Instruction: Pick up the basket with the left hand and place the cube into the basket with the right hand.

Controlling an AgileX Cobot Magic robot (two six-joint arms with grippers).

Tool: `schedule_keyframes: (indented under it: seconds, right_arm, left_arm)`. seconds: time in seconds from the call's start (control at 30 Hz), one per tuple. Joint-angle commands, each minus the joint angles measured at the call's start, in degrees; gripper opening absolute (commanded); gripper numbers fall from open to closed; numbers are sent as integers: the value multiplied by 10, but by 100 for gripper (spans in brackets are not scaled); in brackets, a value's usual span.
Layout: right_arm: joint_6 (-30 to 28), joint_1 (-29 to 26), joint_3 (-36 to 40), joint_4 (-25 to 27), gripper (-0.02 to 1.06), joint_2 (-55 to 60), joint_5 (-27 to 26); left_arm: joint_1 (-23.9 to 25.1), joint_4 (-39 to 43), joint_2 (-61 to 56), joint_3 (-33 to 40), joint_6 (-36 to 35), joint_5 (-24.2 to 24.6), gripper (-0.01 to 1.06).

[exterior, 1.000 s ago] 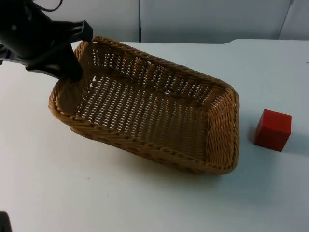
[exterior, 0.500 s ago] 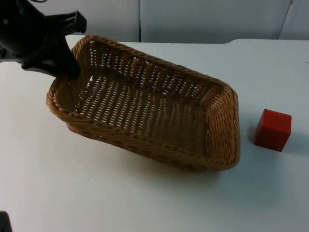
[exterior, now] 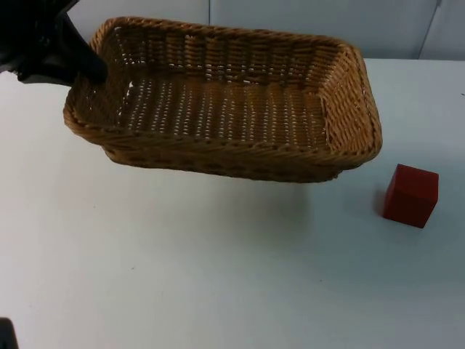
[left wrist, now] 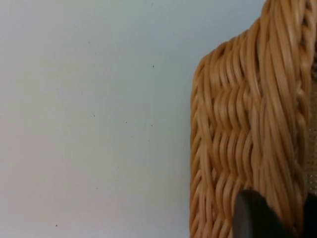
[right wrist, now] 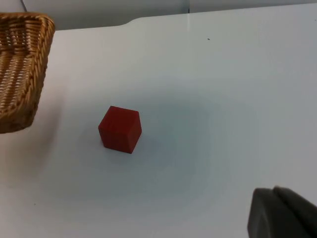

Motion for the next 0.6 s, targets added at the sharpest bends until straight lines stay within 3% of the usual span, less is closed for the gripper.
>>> schedule_keyframes:
  seconds: [0.0, 0.57]
  right_arm:
    - [-5, -2, 3, 1, 0, -2, -6]
    - [-5, -2, 3, 1, 0, -2, -6]
  left_arm:
    - [2, -25, -9, -5, 2, 15, 0]
    - [2, -25, -9, -5, 2, 12, 0]
